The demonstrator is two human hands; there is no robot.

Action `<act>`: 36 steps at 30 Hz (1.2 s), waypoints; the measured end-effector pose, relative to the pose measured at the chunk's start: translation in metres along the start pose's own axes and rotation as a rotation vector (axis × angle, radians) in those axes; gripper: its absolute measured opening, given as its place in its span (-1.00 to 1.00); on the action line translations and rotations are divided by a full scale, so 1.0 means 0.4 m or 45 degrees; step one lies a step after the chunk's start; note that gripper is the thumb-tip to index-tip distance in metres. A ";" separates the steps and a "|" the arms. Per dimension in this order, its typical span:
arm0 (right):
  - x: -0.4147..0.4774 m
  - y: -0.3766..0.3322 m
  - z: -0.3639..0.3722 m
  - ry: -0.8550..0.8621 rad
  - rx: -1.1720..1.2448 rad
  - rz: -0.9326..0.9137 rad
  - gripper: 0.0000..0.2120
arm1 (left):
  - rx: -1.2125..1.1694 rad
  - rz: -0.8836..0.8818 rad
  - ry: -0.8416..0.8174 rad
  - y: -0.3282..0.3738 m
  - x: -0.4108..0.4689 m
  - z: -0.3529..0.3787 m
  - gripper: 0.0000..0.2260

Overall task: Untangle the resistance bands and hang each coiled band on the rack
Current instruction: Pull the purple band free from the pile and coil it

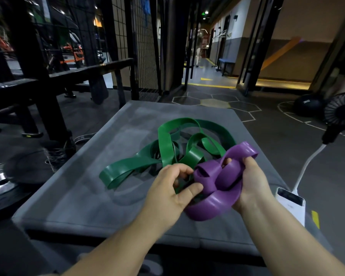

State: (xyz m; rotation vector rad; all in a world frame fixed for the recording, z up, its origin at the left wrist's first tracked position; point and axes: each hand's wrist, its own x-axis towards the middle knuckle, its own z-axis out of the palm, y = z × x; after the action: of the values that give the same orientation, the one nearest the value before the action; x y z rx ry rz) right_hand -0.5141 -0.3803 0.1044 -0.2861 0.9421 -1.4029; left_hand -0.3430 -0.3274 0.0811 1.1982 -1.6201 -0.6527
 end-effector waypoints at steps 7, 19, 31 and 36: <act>-0.006 0.029 0.007 -0.017 0.049 -0.050 -0.72 | -0.253 0.037 -0.095 0.014 -0.016 0.005 -0.64; -0.027 -0.002 0.007 -0.172 -0.283 0.036 -0.69 | -0.604 -0.260 0.460 0.023 0.067 -0.103 -0.85; -0.029 -0.035 -0.016 -0.548 -0.676 0.194 -0.67 | -1.043 -0.585 0.448 -0.004 0.103 -0.207 -0.90; -0.026 -0.045 -0.029 -0.799 -0.682 0.365 -0.46 | -1.169 -0.586 0.180 -0.002 0.102 -0.253 -0.96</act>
State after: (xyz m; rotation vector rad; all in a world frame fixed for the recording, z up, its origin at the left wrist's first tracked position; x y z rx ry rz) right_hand -0.5336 -0.3705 0.1134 -0.8981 0.7705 -0.7017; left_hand -0.2510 -0.3527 0.1342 0.8675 -0.7336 -1.3763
